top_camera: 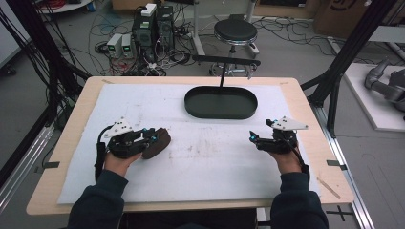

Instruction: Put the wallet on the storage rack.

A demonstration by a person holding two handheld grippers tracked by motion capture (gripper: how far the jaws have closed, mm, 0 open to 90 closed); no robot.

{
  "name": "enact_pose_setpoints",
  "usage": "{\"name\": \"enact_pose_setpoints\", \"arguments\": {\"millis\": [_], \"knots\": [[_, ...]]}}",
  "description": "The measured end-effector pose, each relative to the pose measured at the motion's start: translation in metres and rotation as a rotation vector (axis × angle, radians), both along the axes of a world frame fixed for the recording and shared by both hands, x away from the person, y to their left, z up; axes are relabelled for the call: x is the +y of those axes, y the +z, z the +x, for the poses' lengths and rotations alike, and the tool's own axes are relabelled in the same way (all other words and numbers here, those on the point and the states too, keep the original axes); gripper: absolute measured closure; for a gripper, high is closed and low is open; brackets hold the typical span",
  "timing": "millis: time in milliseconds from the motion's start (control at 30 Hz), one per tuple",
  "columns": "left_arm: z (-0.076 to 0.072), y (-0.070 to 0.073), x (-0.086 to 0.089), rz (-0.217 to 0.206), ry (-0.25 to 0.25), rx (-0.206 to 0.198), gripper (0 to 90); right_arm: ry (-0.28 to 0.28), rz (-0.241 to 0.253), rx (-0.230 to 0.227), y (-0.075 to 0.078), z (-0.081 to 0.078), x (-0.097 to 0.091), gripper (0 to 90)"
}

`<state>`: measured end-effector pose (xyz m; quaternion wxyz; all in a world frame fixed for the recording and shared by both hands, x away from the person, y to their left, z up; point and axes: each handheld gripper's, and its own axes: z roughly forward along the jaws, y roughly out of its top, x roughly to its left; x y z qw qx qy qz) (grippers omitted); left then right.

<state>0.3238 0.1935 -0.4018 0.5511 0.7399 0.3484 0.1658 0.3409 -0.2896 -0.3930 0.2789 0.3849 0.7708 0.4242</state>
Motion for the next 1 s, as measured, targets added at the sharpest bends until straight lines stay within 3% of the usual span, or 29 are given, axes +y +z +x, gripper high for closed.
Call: {"name": "enact_pose_setpoints", "arguments": {"millis": [533, 833, 1000], "knots": [[0.0075, -0.0015, -0.0079, -0.019, -0.005, 0.011, 61.7, 0.007, -0.004, -0.001, -0.0002, 0.0013, 0.0003, 21.5], [0.0068, -0.0010, -0.0084, -0.018, -0.010, -0.008, 57.9, 0.008, -0.007, -0.002, -0.0003, 0.0015, 0.0007, 21.5], [0.0053, 0.0006, -0.0076, -0.023, 0.002, -0.027, 51.4, 0.007, -0.008, -0.001, -0.0004, 0.0014, 0.0005, 21.5]]}}
